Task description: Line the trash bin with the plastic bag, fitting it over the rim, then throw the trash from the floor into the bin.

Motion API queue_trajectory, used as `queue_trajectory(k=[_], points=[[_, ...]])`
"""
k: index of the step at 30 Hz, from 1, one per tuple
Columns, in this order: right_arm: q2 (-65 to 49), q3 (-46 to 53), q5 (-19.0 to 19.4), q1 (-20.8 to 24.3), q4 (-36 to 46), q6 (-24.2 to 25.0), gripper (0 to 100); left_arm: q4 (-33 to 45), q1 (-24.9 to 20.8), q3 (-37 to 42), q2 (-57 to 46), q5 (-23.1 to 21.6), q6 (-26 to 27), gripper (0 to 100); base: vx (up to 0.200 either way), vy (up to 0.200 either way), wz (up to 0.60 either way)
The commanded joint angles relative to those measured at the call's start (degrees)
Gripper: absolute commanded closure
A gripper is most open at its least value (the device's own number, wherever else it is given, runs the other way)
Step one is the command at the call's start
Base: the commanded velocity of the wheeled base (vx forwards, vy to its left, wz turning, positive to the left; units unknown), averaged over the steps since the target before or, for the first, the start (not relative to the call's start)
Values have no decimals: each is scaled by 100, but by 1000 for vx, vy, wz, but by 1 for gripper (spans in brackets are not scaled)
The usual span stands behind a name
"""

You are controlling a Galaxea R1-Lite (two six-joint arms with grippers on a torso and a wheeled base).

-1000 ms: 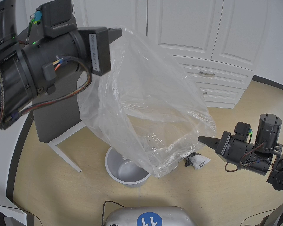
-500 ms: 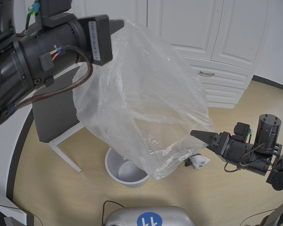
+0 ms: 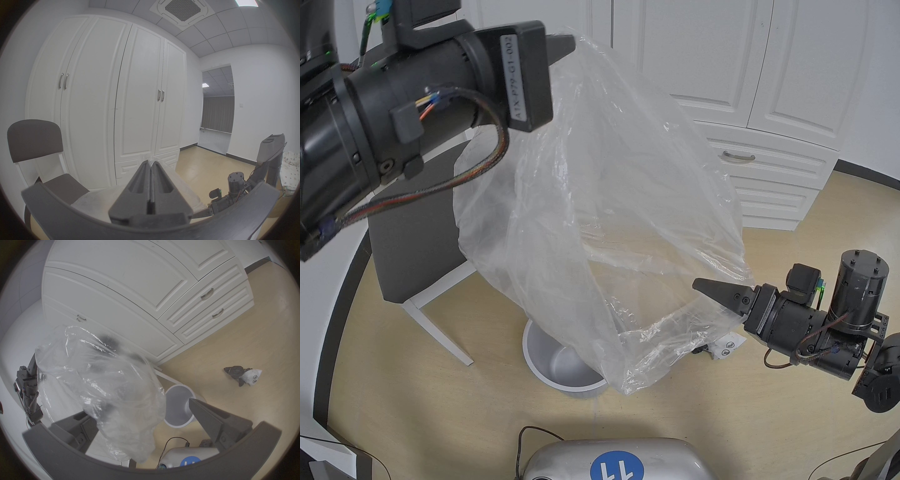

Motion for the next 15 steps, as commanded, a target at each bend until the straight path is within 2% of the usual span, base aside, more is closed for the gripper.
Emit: queue_trajectory(k=[1,5,6,15], points=[[62,18,5,7,0,4,0,-3,-1,-6,32,6,-1,100,0,0,0],[71,26,-3,7,0,-5,0,-3,-1,3,32,6,-1,100,0,0,0],[71,26,-3,7,0,-5,100,-3,-1,3,32,6,-1,100,0,0,0],[-96,18,-3,-11,-9,-5,100,-3,-1,56,6,6,8,100,0,0,0]])
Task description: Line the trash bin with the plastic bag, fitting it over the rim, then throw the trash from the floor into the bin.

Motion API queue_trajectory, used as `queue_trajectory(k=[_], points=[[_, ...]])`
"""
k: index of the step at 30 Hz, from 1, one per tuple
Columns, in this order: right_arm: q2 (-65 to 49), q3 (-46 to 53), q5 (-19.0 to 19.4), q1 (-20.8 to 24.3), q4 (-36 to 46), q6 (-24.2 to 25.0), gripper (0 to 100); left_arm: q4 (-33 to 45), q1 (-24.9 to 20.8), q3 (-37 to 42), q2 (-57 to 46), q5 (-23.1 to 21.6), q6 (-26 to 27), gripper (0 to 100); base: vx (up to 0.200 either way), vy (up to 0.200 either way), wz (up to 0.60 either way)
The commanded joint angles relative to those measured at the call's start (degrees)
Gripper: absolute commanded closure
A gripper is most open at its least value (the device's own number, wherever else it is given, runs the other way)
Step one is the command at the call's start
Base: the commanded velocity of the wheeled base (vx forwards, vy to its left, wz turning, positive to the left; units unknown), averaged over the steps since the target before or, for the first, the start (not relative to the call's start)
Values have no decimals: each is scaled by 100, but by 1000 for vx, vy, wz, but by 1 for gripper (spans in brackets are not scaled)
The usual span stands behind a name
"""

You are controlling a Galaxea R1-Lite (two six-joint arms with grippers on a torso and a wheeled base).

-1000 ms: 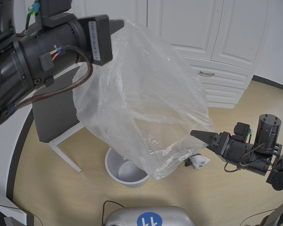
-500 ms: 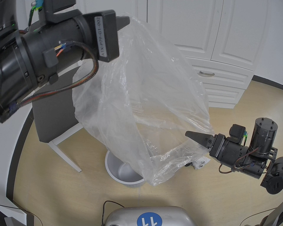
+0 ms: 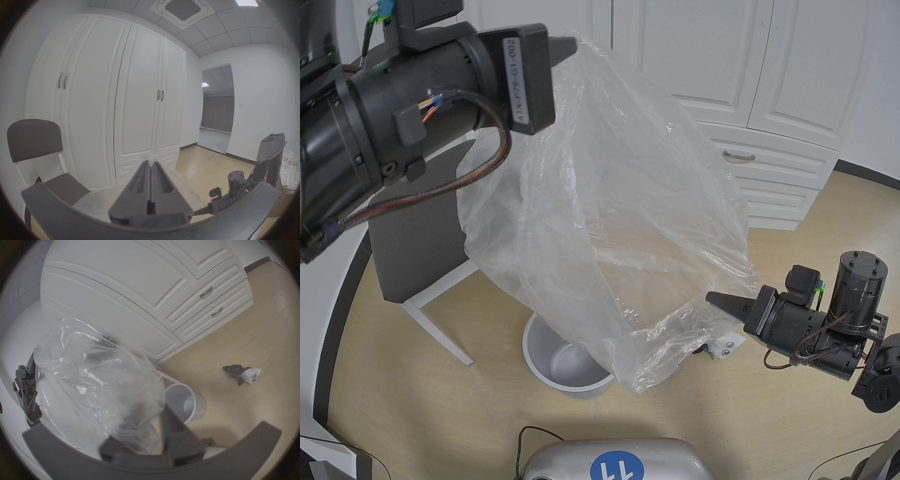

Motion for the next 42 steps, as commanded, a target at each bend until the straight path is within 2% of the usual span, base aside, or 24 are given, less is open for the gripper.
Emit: queue_trajectory(k=[1,6,8,12,14,17,19,20,21,23,26,27,29,31,35,40,42], points=[[-127,3,2,-7,-11,-6,100,-1,5,38,-10,3,-6,100,0,0,0],[-373,56,2,-95,-3,-41,100,8,181,284,-54,3,-23,100,0,0,0],[-443,73,19,-183,76,-94,100,-44,454,750,-124,21,-243,100,0,0,0],[-452,100,19,-253,94,-234,100,-194,568,1277,-326,21,-489,100,0,0,0],[-505,126,28,-359,147,-480,100,-343,682,1962,-564,30,-726,100,0,0,0],[-663,38,28,-394,595,-603,100,-493,735,2420,-678,30,-937,100,0,0,0],[-935,-234,37,-394,1430,-700,100,-730,796,2929,-704,38,-1289,100,0,0,0],[-953,-252,37,-394,1483,-700,100,-748,796,2956,-704,38,-1306,100,0,0,0],[-1155,-489,37,-394,2159,-718,100,-897,920,3334,-687,38,-1482,100,0,0,0],[-1375,-744,46,-429,2915,-788,100,-1011,1157,3747,-695,38,-1526,100,0,0,0],[-1463,-850,54,-491,3302,-929,100,-1055,1280,3958,-695,30,-1553,100,0,0,0],[-1559,-955,63,-526,3759,-1131,100,-1082,1394,4221,-695,30,-1614,100,0,0,0],[-1603,-1025,72,-543,4128,-1324,100,-1082,1464,4476,-687,21,-1702,100,0,0,0],[-1612,-1025,72,-543,4251,-1403,100,-1082,1491,4582,-678,3,-1737,100,0,0,0],[-1682,-920,81,-526,4612,-2001,100,-1082,1746,4845,-493,-41,-1878,100,0,0,0],[-1630,-823,72,-517,4638,-2212,100,-1099,2045,4784,-230,-120,-1913,100,0,0,0],[-1630,-788,72,-517,4638,-2282,100,-1257,2299,4793,-133,-489,-1913,100,0,0,0]])
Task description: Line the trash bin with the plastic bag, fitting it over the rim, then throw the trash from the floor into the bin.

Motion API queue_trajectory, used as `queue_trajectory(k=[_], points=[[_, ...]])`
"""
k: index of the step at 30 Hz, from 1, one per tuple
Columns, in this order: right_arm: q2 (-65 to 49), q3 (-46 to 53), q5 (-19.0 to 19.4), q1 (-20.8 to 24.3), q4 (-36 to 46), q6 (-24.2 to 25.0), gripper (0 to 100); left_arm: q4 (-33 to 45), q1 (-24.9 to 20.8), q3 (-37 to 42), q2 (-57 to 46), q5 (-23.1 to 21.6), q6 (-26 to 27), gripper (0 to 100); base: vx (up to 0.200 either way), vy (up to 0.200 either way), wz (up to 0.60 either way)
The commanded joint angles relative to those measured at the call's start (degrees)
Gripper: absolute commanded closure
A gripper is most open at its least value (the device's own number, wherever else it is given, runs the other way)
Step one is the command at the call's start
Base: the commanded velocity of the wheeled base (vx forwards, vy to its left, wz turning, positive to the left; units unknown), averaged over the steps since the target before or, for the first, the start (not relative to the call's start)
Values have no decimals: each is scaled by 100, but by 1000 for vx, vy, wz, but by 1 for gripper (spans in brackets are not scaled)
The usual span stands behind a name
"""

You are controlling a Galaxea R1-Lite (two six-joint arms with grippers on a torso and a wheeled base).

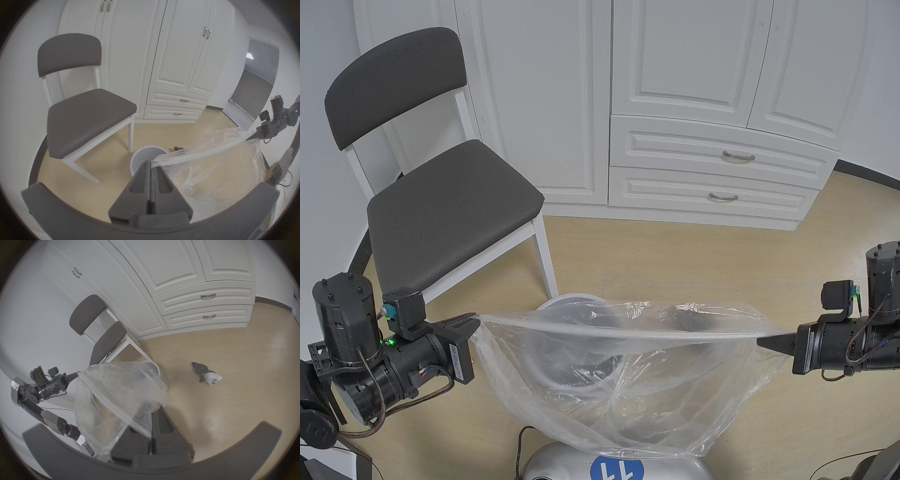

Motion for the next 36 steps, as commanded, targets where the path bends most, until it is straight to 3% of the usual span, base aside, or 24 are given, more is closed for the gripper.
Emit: queue_trajectory(k=[1,5,12,16,26,30,36], points=[[-58,66,-11,-3,20,-89,100,-196,419,46,300,-378,-15,100,0,0,0],[-32,146,-46,15,20,-247,100,-565,920,55,362,-950,-24,100,0,0,0],[144,251,-73,24,-6,-502,100,-926,1430,11,344,-1380,-217,100,0,0,0],[258,277,-73,33,-50,-669,100,-1181,1439,2,388,-1442,-314,100,0,0,0],[988,31,-29,-29,-173,-1865,100,-2007,1430,-209,1065,-1442,-384,100,0,0,0],[970,119,-73,-99,-173,-2128,100,-2420,1439,-165,1188,-1459,-375,100,0,0,0],[900,119,-204,-117,-173,-2207,100,-2446,1535,-121,1188,-1442,-305,100,0,0,0]])
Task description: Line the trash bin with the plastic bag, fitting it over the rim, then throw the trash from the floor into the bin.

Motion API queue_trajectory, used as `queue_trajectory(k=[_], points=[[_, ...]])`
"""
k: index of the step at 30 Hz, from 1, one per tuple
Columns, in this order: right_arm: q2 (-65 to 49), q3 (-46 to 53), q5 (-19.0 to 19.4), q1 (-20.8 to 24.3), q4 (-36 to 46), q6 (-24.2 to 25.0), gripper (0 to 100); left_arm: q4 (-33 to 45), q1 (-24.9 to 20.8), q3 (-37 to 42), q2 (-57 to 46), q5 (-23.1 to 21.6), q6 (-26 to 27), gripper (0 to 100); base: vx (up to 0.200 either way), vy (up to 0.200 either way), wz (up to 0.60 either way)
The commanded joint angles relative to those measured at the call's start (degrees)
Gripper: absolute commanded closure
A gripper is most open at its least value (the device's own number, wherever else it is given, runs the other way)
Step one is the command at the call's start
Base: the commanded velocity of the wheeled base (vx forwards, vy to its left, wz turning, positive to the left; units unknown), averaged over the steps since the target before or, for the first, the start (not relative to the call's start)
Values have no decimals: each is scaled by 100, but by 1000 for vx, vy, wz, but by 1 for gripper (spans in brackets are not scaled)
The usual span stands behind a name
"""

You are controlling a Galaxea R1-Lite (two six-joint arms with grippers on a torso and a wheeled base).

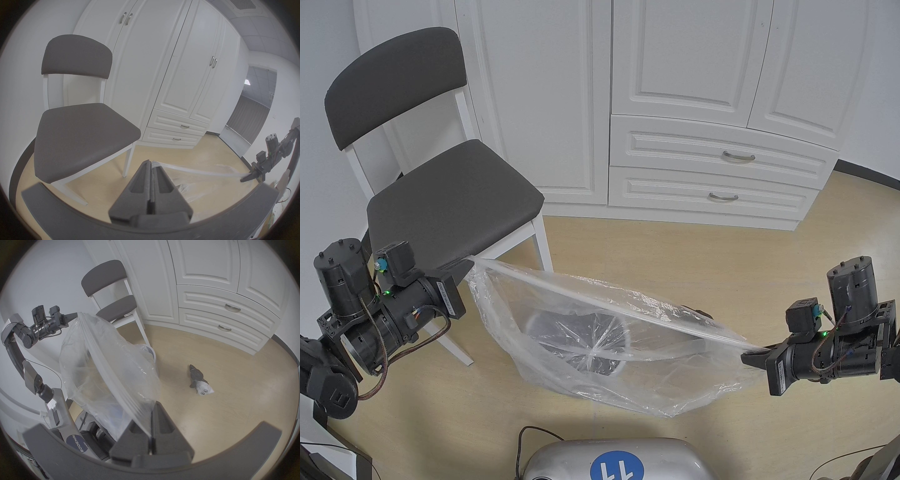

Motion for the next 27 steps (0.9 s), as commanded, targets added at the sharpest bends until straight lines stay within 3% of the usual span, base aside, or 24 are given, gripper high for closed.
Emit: queue_trajectory(k=[1,12,27], points=[[26,3,-120,-14,7,-7,100,-10,125,19,91,0,23,100,0,0,0],[8,-5,-304,-146,7,-183,100,-10,617,-16,82,-369,41,100,0,0,0],[35,39,-287,-217,-529,-174,100,-46,512,2,-6,-404,41,100,0,0,0]])
